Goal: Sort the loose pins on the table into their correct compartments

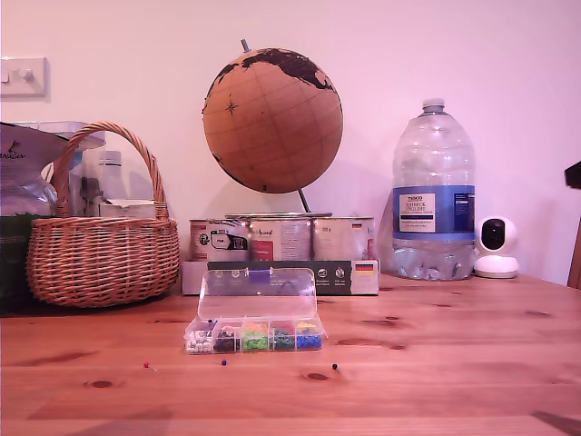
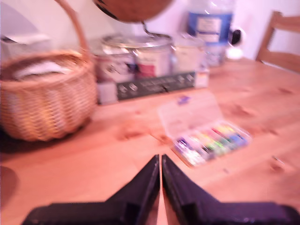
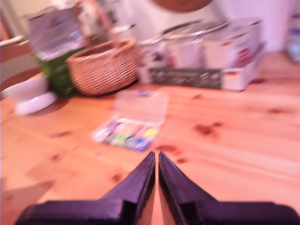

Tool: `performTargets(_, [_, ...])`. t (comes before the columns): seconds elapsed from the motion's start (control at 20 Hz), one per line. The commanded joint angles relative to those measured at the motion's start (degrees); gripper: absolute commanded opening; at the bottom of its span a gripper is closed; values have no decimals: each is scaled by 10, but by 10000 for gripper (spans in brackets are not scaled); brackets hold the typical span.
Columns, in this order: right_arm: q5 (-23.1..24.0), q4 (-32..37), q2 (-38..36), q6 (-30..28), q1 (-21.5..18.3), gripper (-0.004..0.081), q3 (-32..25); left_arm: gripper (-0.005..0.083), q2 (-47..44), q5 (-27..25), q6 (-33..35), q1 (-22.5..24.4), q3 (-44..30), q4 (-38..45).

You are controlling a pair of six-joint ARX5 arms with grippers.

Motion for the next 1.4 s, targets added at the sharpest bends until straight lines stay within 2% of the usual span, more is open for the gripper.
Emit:
performTargets(0.0, [14, -18, 9, 1, 15, -13, 9, -20, 24, 0, -2, -10, 16, 1])
performTargets(0.2, [43, -41, 39, 1, 37, -12, 31, -20, 77, -11, -2, -22, 40, 0])
performTargets(0.4, [48, -55, 86, 1, 45, -12, 63, -19, 146, -16, -2, -31, 82, -30])
performTargets(0.55, [37, -48, 120, 30, 45, -12, 92, -19, 196, -8, -2, -38, 130, -60])
performTargets(0.65, [37, 7, 123, 78, 45, -12, 103, -19, 218, 37, -2, -43, 161, -44])
performTargets(0.75, [36, 54, 125, 108, 45, -12, 104, -19, 229, 39, -3, -43, 185, -38])
performTargets(0.8, [33, 55, 132, 108, 45, -12, 104, -19, 236, 39, -2, -43, 201, -53])
performTargets(0.9, [-8, 33, 153, 108, 47, -12, 104, -19, 260, 40, 3, -43, 232, -102])
performTargets(1.0, [-33, 20, 184, 107, 53, -12, 104, -19, 294, 43, 56, -43, 257, -141])
performTargets(1.15, [-33, 23, 228, 105, 64, -12, 108, -19, 350, 70, 149, -43, 276, -169])
performTargets(1.2, [-33, 23, 242, 104, 66, -12, 111, -19, 368, 78, 159, -43, 279, -168])
performTargets(1.35, [-32, 22, 292, 65, 74, -12, 129, -19, 415, 90, 294, -43, 283, -160])
